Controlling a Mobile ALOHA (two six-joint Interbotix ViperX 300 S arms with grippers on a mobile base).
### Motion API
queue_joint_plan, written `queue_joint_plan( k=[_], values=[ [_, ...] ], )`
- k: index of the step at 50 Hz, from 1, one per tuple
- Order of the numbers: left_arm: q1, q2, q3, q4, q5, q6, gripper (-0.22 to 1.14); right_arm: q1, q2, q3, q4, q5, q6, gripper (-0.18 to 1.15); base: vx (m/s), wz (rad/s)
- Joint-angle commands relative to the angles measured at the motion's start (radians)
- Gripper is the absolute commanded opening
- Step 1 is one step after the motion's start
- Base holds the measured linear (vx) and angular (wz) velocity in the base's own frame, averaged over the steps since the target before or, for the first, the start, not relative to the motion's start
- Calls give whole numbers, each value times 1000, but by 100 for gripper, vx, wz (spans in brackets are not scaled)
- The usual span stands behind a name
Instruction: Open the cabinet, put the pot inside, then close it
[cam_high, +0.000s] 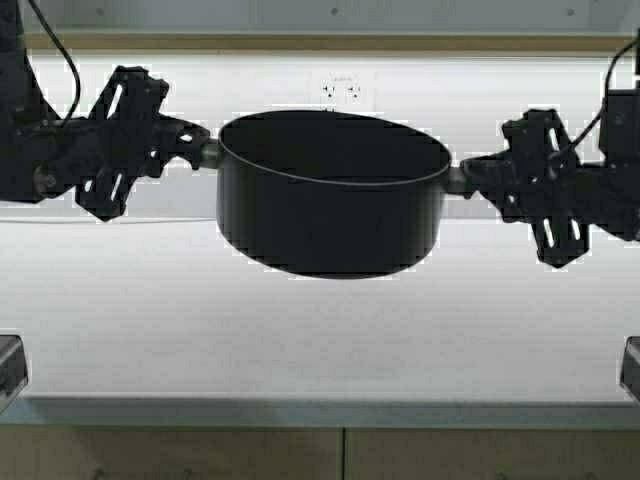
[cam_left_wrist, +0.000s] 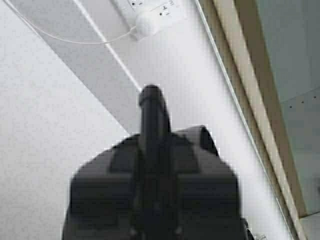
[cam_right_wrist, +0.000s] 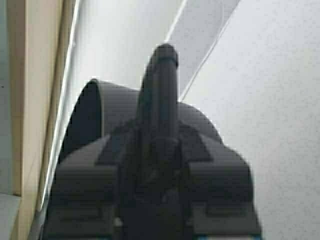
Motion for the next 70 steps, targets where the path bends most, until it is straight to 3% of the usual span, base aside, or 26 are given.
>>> queue_joint_plan(
  k=[1, 30, 42, 48, 70],
  values=[
    [9, -126, 5, -5, 40, 64, 1, 15, -132, 6, 6, 55, -17, 7, -1, 0],
    [-38, -509, -52, -40, 465, 172, 1, 32, -574, -46, 12, 495, -29, 7, 0, 0],
    [-40, -594, -137, -43, 647, 209, 1, 32, -733, -135, -3, 752, -37, 7, 0, 0],
    [-38, -612, -193, -61, 732, 225, 1, 32, -775, -201, -8, 887, -51, 7, 0, 0],
    [-38, -591, -449, -84, 928, 255, 1, 25, -769, -472, -17, 1112, -72, 7, 1, 0]
  ],
)
